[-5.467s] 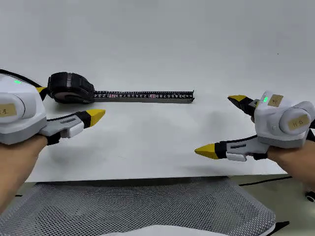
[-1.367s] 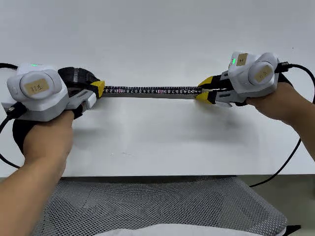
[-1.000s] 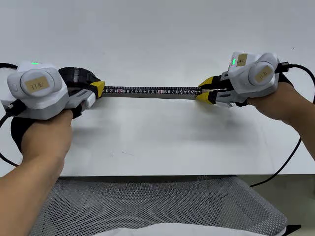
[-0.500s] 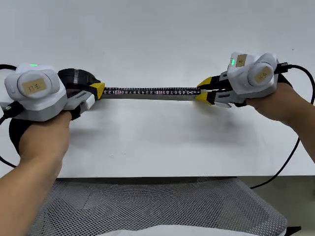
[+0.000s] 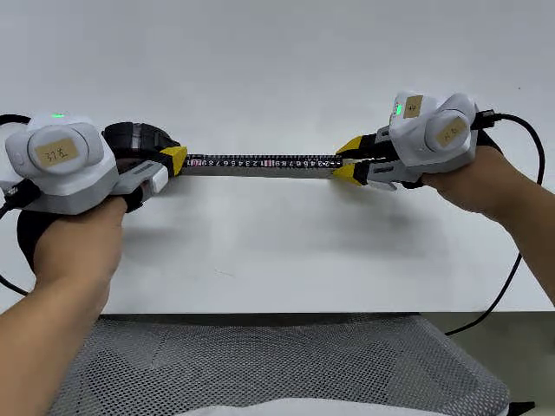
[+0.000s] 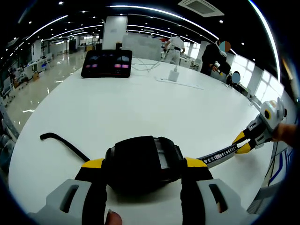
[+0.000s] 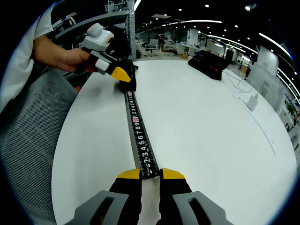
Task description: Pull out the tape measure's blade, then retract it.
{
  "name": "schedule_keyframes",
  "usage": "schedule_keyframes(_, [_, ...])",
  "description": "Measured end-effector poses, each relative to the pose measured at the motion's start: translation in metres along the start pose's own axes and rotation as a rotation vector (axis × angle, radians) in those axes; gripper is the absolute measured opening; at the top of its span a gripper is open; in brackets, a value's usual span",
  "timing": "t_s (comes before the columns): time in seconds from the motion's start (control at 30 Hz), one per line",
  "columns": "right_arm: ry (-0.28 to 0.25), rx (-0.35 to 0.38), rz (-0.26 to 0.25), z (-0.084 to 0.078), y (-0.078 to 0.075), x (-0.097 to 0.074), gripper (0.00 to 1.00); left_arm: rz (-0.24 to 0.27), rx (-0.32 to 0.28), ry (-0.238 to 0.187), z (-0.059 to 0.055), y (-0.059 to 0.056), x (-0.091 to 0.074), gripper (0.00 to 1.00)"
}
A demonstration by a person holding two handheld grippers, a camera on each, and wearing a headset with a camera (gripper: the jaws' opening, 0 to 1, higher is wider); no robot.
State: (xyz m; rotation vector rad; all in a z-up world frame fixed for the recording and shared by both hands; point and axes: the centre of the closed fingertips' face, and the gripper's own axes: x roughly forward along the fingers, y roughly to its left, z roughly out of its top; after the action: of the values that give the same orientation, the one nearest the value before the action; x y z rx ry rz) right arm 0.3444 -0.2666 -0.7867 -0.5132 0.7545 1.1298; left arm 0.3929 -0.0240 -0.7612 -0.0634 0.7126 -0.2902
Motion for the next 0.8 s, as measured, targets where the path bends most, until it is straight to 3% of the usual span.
schedule_keyframes(0.8, [-0.039, -0.012, 0.028, 0.028, 0.006, 0.021, 0.1, -0.01, -0.028, -0.005, 0.0, 0.001, 0.0, 0.59])
